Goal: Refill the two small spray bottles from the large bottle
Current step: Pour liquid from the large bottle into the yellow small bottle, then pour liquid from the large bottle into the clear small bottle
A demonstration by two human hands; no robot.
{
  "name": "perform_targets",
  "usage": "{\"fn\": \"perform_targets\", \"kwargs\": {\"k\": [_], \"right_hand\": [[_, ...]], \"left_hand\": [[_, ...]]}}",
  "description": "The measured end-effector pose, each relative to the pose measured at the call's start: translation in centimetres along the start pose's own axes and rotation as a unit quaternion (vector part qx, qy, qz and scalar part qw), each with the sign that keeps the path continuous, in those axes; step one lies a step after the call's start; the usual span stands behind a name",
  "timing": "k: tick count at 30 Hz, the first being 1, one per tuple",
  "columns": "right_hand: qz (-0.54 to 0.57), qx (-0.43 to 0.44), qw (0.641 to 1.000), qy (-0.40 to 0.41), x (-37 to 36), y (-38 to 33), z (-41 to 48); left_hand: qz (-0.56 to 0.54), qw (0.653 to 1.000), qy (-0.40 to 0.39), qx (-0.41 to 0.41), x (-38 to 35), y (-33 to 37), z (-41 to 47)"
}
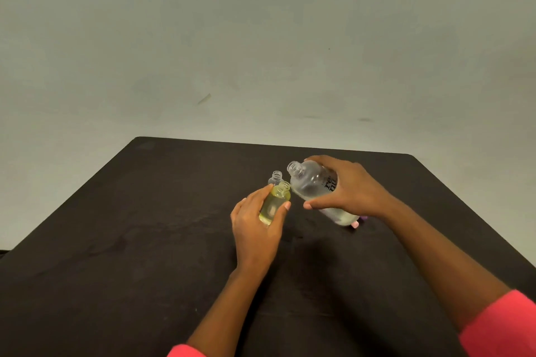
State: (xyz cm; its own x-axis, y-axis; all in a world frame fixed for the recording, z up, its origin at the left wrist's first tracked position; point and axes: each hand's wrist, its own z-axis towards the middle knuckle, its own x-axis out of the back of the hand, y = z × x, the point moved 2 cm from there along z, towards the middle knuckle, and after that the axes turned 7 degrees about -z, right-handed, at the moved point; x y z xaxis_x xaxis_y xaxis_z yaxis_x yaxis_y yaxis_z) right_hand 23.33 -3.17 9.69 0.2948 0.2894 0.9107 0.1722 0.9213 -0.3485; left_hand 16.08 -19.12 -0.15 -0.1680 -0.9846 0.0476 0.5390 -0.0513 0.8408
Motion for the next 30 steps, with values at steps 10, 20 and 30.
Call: {"fn": "perform_targets", "kwargs": {"k": [10,20,30], "right_hand": [[0.284,-0.128,0.936,0.165,-4.3,3.0,-2.1],[0.310,-0.144,0.920,0.193,-5.4,4.3,-1.9],[0.307,-0.140,0.919,0.206,-5.9,4.2,-2.3]], "left_hand": [[-0.013,0.991,0.092,0.101,2.8,-1.7,2.4],[-0.009,0.979,0.139,0.149,5.4,-4.5,4.7],[0.027,0.978,0.148,0.148,6.2,-5.0,5.2]]}}
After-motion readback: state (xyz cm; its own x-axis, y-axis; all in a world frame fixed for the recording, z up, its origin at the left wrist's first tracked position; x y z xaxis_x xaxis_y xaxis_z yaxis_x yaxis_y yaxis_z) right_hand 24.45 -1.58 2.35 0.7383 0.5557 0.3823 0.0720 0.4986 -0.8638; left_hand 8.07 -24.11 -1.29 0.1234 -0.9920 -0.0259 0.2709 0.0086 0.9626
